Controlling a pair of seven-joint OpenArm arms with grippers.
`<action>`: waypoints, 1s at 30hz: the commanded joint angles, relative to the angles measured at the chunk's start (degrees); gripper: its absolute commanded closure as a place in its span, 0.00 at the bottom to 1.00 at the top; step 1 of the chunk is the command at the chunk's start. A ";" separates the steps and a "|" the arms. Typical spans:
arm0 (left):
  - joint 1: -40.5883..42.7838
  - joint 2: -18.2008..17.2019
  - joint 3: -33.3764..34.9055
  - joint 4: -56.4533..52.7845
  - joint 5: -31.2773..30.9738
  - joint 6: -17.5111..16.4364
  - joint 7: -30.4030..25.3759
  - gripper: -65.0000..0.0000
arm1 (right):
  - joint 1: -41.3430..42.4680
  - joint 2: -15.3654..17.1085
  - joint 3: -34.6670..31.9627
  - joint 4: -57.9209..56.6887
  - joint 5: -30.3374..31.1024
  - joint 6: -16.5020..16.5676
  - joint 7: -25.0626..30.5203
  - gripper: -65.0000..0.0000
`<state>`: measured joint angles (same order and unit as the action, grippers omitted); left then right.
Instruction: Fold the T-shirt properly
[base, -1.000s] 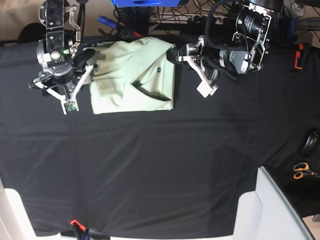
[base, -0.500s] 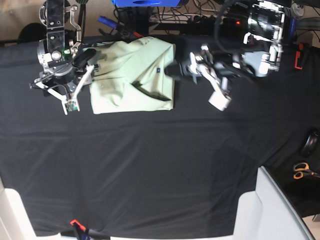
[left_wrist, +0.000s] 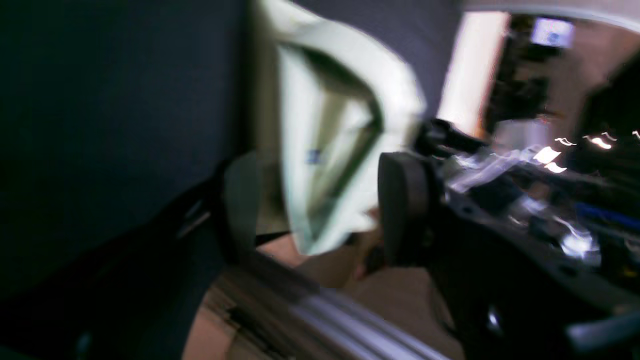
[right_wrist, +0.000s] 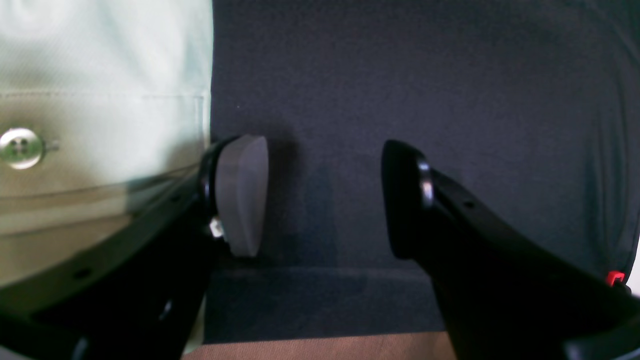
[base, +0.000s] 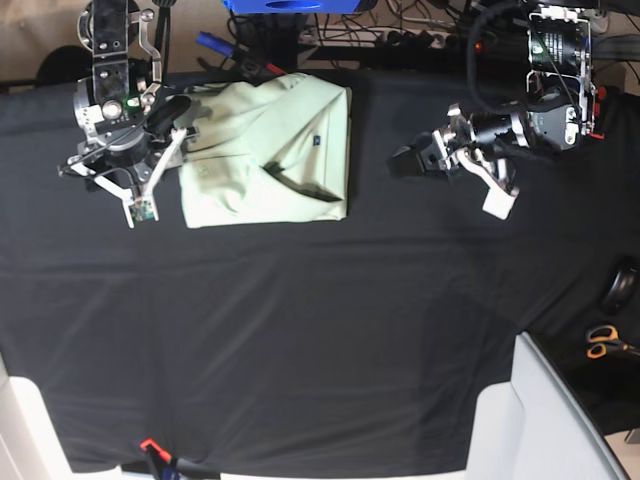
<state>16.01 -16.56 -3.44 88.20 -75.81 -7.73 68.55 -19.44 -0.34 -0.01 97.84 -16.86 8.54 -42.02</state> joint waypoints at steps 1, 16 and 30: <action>-0.41 0.60 -0.12 0.72 -0.37 -0.49 0.15 0.42 | 0.06 0.03 0.05 0.75 -0.41 -0.23 0.75 0.46; -3.83 9.13 -0.12 -2.88 10.54 -0.58 0.15 0.03 | -1.44 0.03 0.05 0.75 -0.41 -0.23 0.75 0.46; -7.61 16.95 0.50 -10.88 22.76 -0.58 0.15 0.03 | -2.23 0.03 0.41 0.84 -0.41 -0.23 0.75 0.46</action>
<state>8.45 -0.01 -3.33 77.45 -54.87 -8.82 68.90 -21.96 -0.32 0.25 97.69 -16.88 8.54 -42.04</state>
